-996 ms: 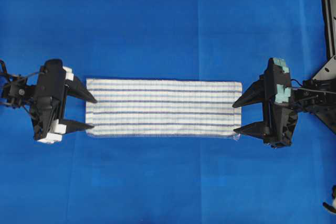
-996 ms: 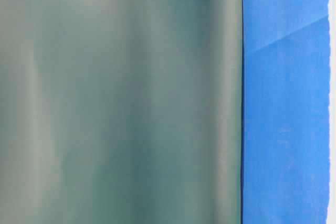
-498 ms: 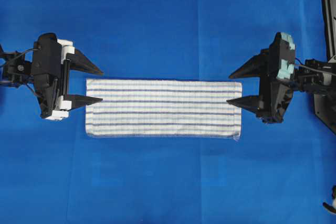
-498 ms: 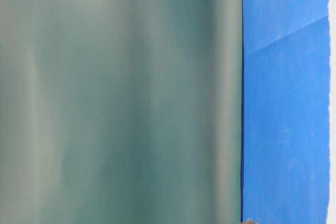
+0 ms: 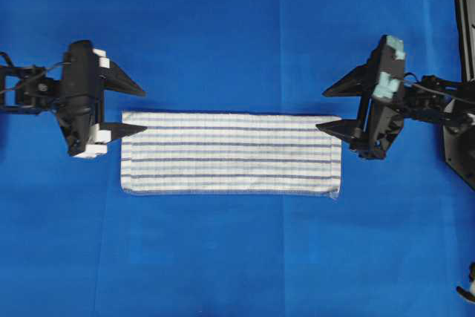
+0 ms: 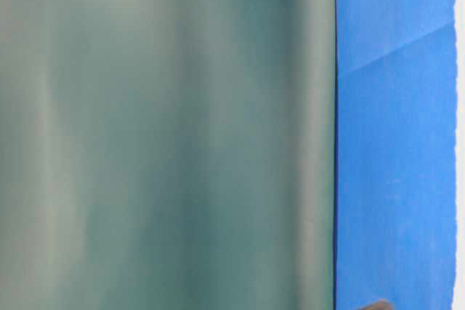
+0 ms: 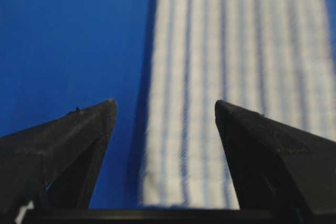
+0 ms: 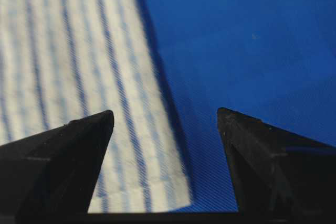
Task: Fold the blue towel.
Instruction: 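Move both grippers to the folded strip's top corners and grasp, then rotate the strip vertical, right gripper pulling its end upward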
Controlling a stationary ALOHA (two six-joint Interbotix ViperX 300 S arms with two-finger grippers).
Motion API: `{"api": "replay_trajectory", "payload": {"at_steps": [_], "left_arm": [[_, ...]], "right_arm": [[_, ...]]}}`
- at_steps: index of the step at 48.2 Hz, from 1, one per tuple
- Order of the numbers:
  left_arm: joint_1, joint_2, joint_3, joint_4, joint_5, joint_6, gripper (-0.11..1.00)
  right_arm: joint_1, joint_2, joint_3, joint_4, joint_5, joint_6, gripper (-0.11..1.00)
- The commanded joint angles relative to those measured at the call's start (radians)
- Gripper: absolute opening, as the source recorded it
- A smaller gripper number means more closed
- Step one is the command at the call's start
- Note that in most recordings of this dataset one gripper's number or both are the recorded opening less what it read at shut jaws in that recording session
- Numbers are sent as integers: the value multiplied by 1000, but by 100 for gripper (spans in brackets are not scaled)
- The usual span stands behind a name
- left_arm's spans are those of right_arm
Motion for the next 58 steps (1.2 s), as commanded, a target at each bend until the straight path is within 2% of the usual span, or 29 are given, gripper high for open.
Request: {"api": "replay_trajectory", "payload": {"at_steps": [1, 10, 13, 16, 19, 26, 29, 33, 49, 58], "left_arm": [[17, 43, -25, 0, -23, 0, 70], [32, 140, -34, 0, -63, -3, 63], [32, 158, -35, 0, -66, -8, 57], [29, 170, -32, 0, -64, -8, 45], [26, 175, -32, 0, -63, -8, 33], [17, 175, -32, 0, -60, -8, 8], [15, 175, -34, 0, -52, -8, 2], [15, 175, -35, 0, -41, -6, 2], [15, 147, -38, 0, -21, 3, 2], [15, 77, -63, 0, 63, 6, 2]], "right_arm": [[-2, 57, -15, 2, -41, -2, 84], [-2, 147, -18, 15, -98, -2, 83], [0, 163, -20, 15, -107, -2, 80], [5, 170, -23, 14, -109, -2, 75], [11, 170, -25, 12, -107, -2, 66], [25, 170, -21, 11, -103, -3, 30], [32, 170, -21, 11, -97, -3, 16], [41, 170, -21, 11, -92, -3, 3], [41, 152, -18, 11, -89, -2, 2], [41, 83, -15, 11, -74, -3, 2]]}}
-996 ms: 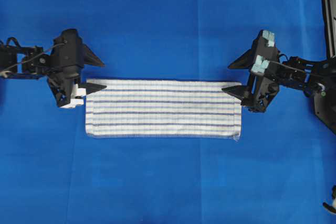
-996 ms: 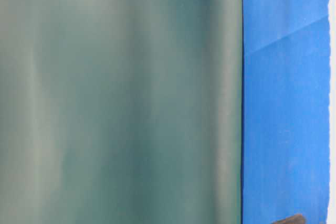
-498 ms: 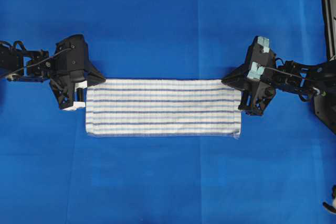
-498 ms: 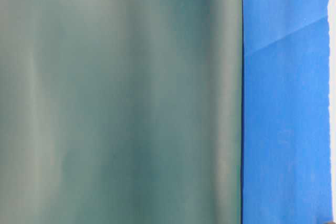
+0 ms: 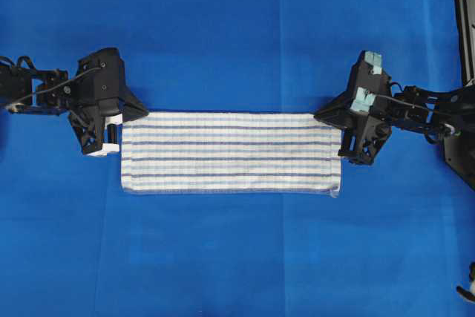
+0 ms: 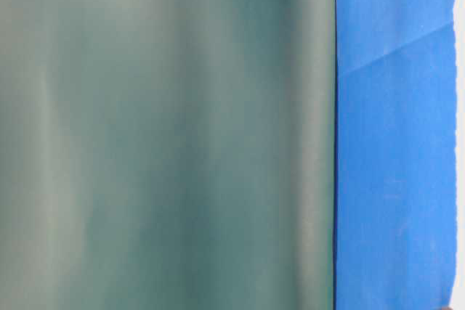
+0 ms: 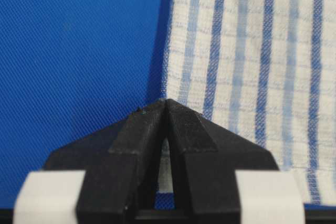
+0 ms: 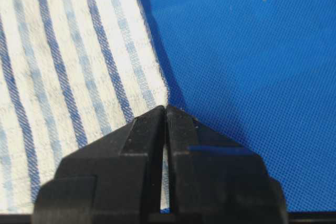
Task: Fold the blue towel.
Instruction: 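Rotate the strip vertical, right gripper pulling its end upward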
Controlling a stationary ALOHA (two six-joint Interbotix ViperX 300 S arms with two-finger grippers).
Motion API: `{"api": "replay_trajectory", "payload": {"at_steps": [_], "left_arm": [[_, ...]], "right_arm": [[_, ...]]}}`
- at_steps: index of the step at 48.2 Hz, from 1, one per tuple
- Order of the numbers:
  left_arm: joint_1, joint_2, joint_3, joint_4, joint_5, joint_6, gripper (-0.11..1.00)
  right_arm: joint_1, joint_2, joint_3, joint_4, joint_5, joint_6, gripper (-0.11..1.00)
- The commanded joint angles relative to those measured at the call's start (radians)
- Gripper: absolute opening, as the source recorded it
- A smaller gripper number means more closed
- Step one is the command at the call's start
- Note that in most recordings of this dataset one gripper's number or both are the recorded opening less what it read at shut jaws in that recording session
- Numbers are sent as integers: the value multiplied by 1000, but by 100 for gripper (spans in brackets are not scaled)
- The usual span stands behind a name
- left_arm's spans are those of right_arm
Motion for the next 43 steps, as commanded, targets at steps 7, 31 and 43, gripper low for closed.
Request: {"api": "replay_trajectory", "payload": {"at_steps": [7, 31, 43], "left_arm": [[-3, -110, -57, 2, 132, 3, 2], [-3, -245, -86, 2, 272, -15, 2], [-28, -258, -106, -6, 272, -75, 2]], "right_arm": [[-3, -135, -3, -2, 52, -5, 2], [-21, -319, -12, -3, 196, -21, 2], [-35, -313, -35, -3, 198, -26, 2]]}}
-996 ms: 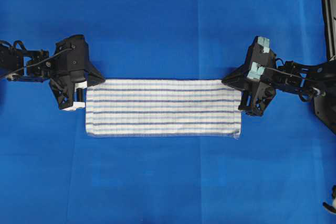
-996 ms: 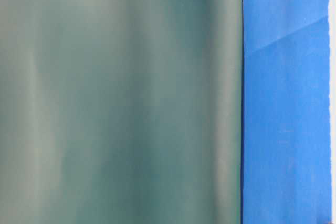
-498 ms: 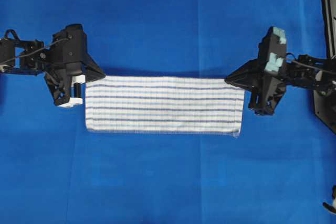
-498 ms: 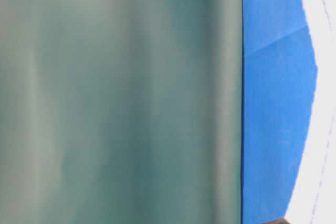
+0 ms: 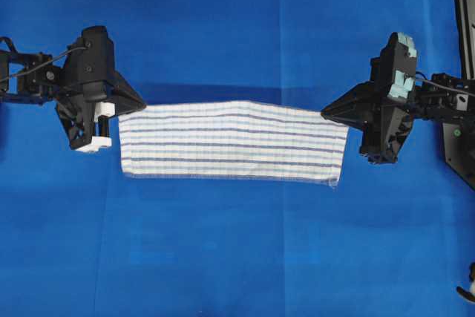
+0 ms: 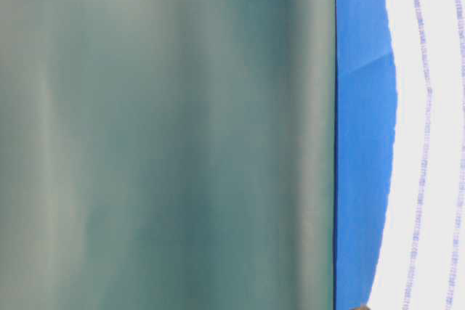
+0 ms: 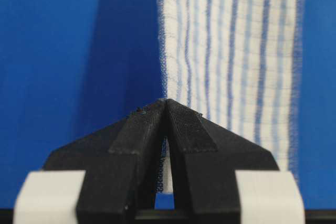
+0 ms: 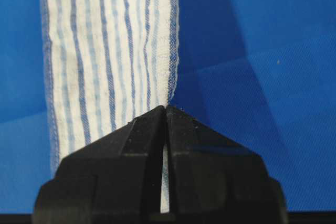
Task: Fold the blue towel.
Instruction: 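Rotate the strip vertical, right gripper pulling its end upward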
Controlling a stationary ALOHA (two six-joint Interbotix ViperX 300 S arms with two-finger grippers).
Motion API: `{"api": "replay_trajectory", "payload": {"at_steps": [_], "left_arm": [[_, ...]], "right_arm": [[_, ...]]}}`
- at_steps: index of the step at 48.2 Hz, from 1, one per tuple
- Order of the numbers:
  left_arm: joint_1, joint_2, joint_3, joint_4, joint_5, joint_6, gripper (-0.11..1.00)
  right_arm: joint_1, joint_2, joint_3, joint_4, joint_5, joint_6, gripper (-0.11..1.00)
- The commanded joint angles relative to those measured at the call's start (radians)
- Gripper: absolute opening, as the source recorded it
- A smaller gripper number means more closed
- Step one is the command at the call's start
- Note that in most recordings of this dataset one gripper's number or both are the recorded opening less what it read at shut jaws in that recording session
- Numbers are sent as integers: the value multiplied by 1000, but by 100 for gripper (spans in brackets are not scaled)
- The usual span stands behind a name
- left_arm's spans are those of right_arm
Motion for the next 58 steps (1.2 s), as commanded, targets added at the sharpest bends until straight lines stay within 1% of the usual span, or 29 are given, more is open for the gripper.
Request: {"api": "replay_trajectory", "payload": {"at_steps": [1, 5, 11, 19, 27, 36, 43, 52, 58], "left_arm": [[-17, -23, -32, -6, -6, -34, 2], [-35, -25, -44, -6, -11, -94, 2], [-77, -20, -63, -6, -15, -169, 2], [-147, 2, -97, -3, -74, -213, 2], [-181, 48, -152, -3, -126, -255, 2], [-209, 117, -242, -6, -127, -258, 2], [-229, 172, -325, -6, -132, -256, 2], [-249, 245, -428, -6, -141, -256, 2], [-249, 301, -499, -6, -143, -256, 2]], "right_arm": [[-18, -3, -31, -2, 0, -3, 2], [-52, 0, -41, -8, 2, -6, 2], [-129, 17, -69, -35, 2, -6, 2], [-238, 61, -126, -63, 2, -6, 2], [-293, 117, -192, -106, 3, -8, 2], [-321, 146, -272, -146, 5, -8, 2], [-336, 147, -319, -167, 17, -8, 2], [-365, 155, -357, -187, 23, -8, 2], [-383, 161, -377, -206, 23, -8, 2]]}}
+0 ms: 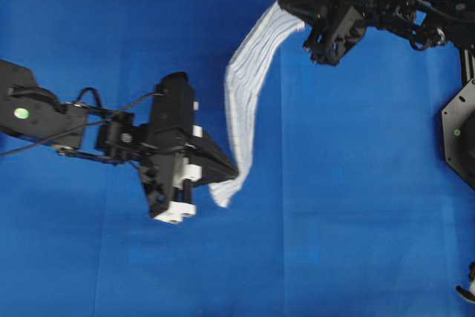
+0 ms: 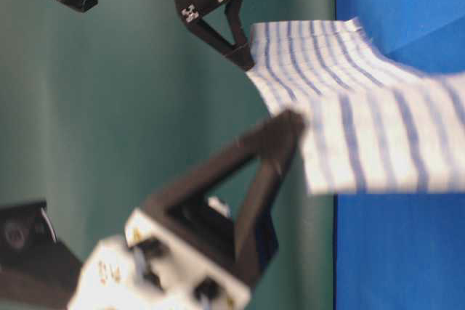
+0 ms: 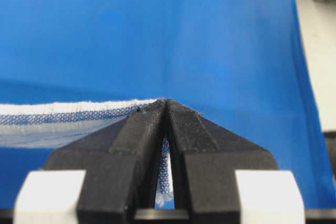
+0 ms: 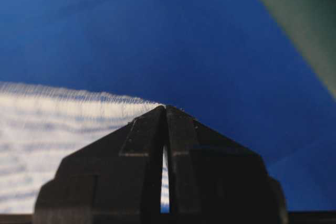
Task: Fold the blue towel.
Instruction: 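Rotate the strip vertical, right gripper pulling its end upward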
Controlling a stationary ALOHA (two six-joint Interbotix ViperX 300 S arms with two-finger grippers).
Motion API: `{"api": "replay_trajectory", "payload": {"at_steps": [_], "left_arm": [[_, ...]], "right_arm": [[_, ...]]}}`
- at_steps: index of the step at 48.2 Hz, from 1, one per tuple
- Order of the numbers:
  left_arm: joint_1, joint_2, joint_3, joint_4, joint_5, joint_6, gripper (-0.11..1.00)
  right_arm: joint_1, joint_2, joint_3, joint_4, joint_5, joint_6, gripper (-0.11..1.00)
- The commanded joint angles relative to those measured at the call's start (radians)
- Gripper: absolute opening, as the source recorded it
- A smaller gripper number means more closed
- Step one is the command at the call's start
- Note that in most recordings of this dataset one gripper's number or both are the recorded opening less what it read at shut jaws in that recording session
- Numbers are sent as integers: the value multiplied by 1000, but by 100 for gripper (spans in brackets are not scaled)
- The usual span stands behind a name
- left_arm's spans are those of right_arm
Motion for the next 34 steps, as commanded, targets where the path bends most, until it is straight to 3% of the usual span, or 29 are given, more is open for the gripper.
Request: {"api": "replay_trajectory", "payload": {"at_steps": [1, 22, 34], "left_arm": [[-3, 20, -72, -2, -11, 0, 2], [-3, 150, -244, -3, -18, -3, 2], [-3, 195, -252, -3, -107, -2, 2]], "right_arm": [[-14, -5, -35, -14, -3, -2, 2], [-51, 14, -64, -58, -2, -2, 2], [-80, 29, -83, -64, 46, -2, 2]]}}
